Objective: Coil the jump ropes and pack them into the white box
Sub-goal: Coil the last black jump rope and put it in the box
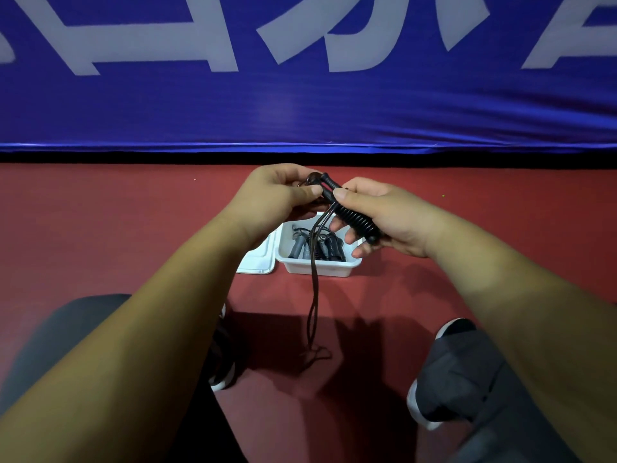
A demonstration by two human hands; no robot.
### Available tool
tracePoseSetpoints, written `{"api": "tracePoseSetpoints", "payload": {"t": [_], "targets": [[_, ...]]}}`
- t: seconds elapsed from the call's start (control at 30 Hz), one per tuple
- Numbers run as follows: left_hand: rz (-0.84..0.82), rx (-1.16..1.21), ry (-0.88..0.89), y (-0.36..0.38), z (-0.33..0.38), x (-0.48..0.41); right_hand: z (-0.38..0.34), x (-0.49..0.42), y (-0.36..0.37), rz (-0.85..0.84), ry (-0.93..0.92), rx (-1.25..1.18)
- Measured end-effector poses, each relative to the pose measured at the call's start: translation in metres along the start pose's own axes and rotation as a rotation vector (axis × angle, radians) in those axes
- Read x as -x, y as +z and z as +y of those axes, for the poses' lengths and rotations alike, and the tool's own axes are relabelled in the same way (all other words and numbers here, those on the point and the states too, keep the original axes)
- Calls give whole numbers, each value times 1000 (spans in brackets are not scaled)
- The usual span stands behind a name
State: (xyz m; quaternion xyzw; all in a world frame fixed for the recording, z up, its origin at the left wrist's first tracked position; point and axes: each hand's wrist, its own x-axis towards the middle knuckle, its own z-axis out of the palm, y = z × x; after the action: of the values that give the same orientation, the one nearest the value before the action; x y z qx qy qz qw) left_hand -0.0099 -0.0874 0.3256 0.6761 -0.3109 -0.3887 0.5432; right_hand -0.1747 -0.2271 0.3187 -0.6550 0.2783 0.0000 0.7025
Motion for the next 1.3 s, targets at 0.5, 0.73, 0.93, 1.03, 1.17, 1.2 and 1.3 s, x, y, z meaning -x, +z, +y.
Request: {"api": "tracePoseSetpoints", "payload": {"t": [0.5, 0.73, 0.93, 1.03, 1.17, 1.2, 1.3], "targets": [[29, 157, 22, 9, -3, -3, 2, -7, 3, 48, -2, -129], [-227, 121, -274, 7, -7, -1, -3, -5, -6, 97, -41, -119], [-491, -231, -161, 5, -9, 9, -7, -3, -17, 123, -58, -48], [-501, -399, -117, 4, -12, 9, -7, 1, -16, 89, -50, 12], [-484, -689, -91, 0, -28, 2, -3, 6, -5, 6, 5, 94], [-478, -721, -84, 0, -31, 1, -3, 7, -2, -17, 16, 99], [-419, -715, -81, 4, -35, 0, -3, 7, 0, -55, 32, 85]]}}
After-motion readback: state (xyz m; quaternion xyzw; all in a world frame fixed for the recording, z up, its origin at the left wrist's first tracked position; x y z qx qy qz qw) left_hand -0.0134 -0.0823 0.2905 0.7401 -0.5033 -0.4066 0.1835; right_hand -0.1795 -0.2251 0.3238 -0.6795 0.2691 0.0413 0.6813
